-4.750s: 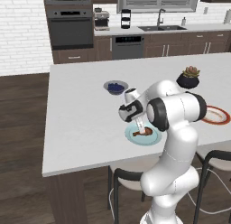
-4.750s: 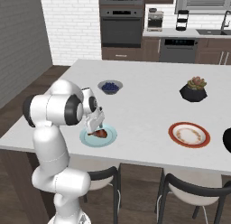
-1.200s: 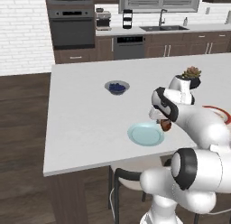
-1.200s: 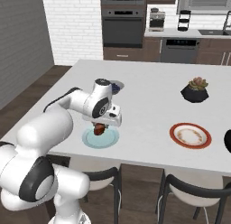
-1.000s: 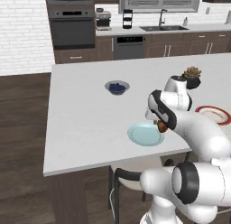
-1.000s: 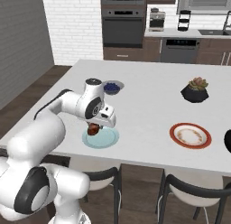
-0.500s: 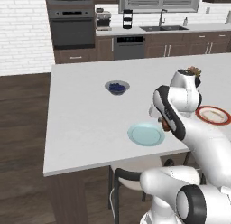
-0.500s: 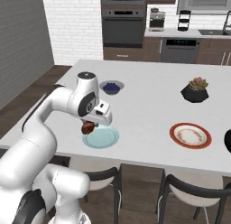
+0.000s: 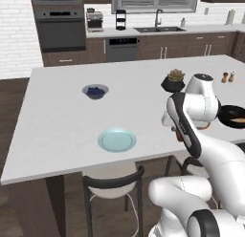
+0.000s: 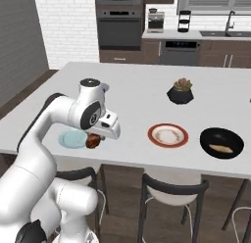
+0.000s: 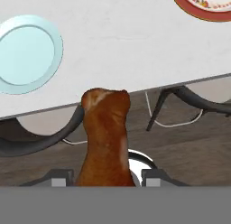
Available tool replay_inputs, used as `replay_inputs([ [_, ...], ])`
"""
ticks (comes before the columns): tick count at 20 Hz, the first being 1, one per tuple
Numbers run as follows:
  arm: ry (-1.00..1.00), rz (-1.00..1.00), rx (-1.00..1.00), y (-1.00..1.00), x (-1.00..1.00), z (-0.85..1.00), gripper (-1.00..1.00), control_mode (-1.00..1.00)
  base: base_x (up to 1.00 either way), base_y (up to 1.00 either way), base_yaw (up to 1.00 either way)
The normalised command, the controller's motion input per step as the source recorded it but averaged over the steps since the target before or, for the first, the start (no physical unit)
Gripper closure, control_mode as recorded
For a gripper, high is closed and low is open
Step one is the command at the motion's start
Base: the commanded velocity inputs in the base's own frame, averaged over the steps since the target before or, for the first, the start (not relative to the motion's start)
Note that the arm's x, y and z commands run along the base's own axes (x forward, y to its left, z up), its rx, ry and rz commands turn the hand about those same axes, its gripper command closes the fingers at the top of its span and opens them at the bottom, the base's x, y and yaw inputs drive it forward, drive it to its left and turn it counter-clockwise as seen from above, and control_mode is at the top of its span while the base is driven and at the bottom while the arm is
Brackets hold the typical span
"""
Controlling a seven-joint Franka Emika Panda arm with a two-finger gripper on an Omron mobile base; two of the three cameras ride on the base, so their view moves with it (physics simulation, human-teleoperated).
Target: Pick the chicken drumstick and sweet potato from their plates and place them in the bowl. Then put the bowl in the fridge.
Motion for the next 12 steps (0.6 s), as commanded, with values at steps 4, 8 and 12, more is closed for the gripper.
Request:
replay_inputs([
  [4,0.00,0.00,0.00,0.00,0.00,0.00,1.00,1.00,-0.09,-1.00,0.00],
  [8,0.00,0.00,0.00,0.00,0.00,0.00,1.00,1.00,-0.11,-1.00,0.00],
  [12,0.00,0.00,0.00,0.00,0.00,0.00,1.00,1.00,-0.02,-1.00,0.00],
])
